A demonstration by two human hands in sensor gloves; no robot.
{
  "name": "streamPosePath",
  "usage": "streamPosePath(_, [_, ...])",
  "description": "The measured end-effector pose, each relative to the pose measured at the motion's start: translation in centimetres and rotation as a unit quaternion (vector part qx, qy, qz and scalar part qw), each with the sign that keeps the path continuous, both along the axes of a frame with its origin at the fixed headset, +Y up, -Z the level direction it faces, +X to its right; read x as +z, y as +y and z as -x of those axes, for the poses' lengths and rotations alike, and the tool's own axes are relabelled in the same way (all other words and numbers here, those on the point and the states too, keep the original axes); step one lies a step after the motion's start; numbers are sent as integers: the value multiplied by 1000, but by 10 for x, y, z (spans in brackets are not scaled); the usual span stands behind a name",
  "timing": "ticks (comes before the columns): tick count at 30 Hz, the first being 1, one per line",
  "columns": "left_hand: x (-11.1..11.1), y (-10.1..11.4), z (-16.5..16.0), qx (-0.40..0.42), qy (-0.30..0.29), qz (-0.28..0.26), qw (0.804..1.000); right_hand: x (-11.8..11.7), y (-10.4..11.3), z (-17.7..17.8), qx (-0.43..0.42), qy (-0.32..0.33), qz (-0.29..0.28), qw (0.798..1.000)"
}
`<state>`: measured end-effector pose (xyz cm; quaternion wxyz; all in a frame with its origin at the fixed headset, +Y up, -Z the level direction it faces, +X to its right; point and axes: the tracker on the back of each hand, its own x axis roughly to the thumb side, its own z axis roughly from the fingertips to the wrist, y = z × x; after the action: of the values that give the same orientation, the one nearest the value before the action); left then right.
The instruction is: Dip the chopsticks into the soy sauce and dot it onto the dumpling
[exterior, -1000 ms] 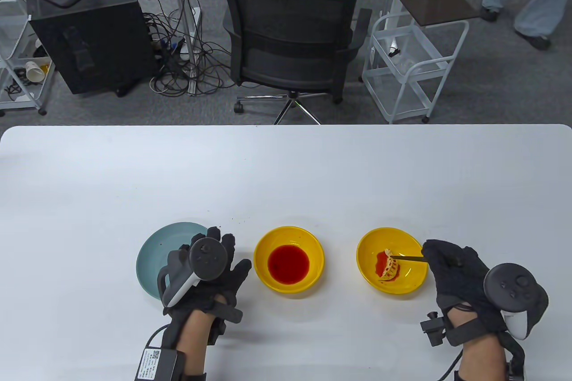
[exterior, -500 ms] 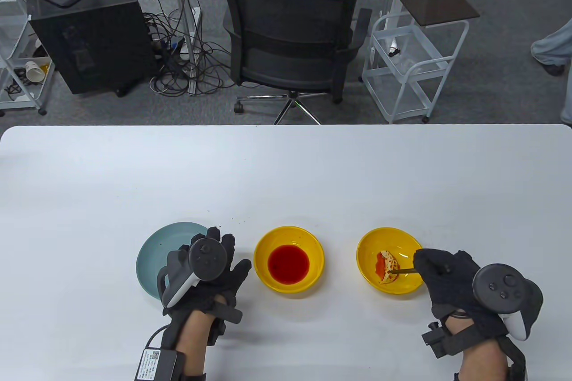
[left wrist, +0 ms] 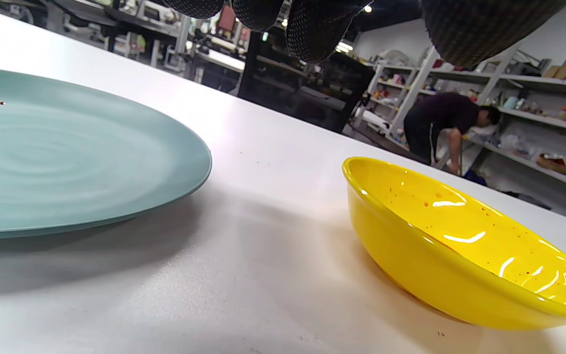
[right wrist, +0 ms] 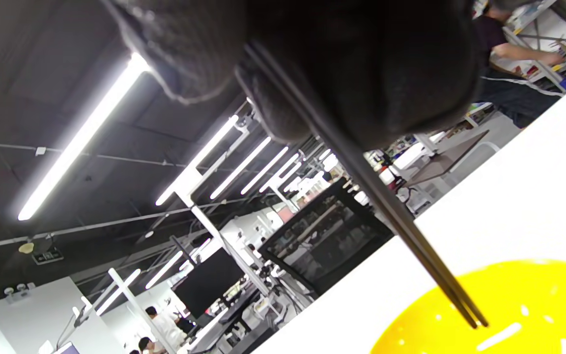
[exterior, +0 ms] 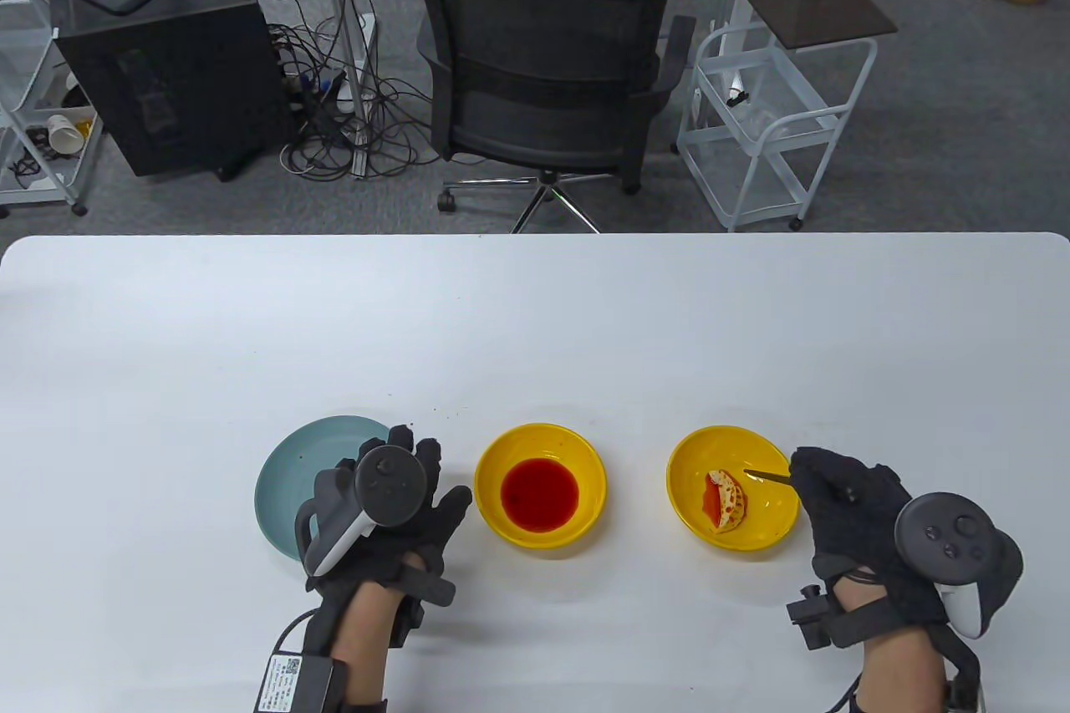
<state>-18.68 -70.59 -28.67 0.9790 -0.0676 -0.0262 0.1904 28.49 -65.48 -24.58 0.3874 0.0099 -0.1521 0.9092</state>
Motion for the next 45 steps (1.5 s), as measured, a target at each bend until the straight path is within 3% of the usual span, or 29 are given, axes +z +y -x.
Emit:
streamPosePath(19, [0,0,0,-6,5,8,1000,7,8,1,9,13,29,999])
streamPosePath(25, [1,1,0,-7,5,9,1000,14,16,1,-15,14,-29,999])
streamPosePath(33, [0,1,2,-5,4,10,1000,24,21,48,-3,94,-160,983])
streamPosePath(45, [1,1,3,-5,5,12,1000,30,-1,125,75,211,-172,959])
